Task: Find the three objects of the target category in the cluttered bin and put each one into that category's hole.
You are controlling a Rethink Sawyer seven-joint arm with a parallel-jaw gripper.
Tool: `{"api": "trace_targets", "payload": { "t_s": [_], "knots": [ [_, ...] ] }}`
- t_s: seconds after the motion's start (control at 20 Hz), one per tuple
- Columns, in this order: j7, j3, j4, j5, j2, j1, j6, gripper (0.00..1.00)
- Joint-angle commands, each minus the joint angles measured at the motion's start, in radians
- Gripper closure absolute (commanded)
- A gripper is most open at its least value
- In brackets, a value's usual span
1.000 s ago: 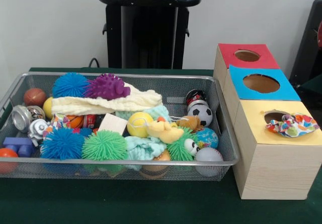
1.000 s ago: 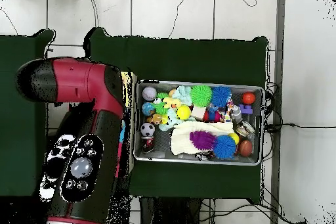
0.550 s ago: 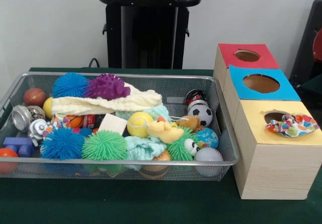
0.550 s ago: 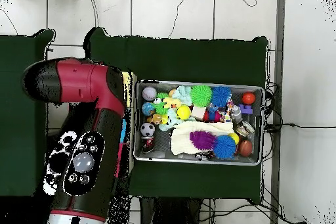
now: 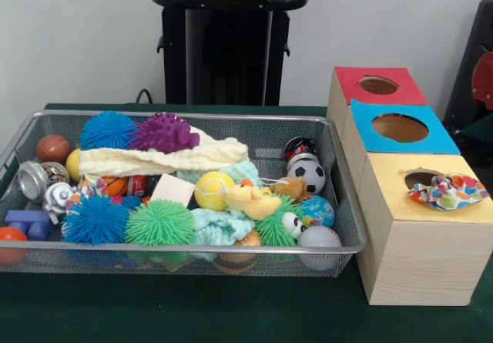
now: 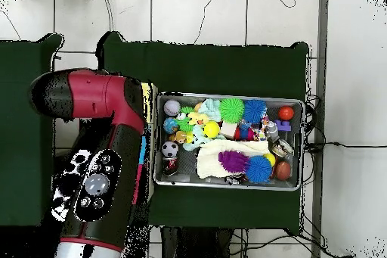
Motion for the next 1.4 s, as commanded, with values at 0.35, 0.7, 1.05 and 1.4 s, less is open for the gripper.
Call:
{"api": "trace_targets", "payload": {
  "t_s": [0.35, 0.7, 1.05, 1.4],
  "knots": [
    [0.232, 0.014, 0.138, -0.048, 0.040, 0.001, -0.005, 1.00],
    [0.215, -0.012, 0.140, -0.064, 0.044, 0.005, 0.022, 1.00],
    [0.205, -0.032, 0.158, -0.070, 0.050, 0.007, 0.017, 1.00],
    [0.177, -0.022, 0.178, -0.072, 0.049, -0.011, -0.015, 1.00]
  ]
}}
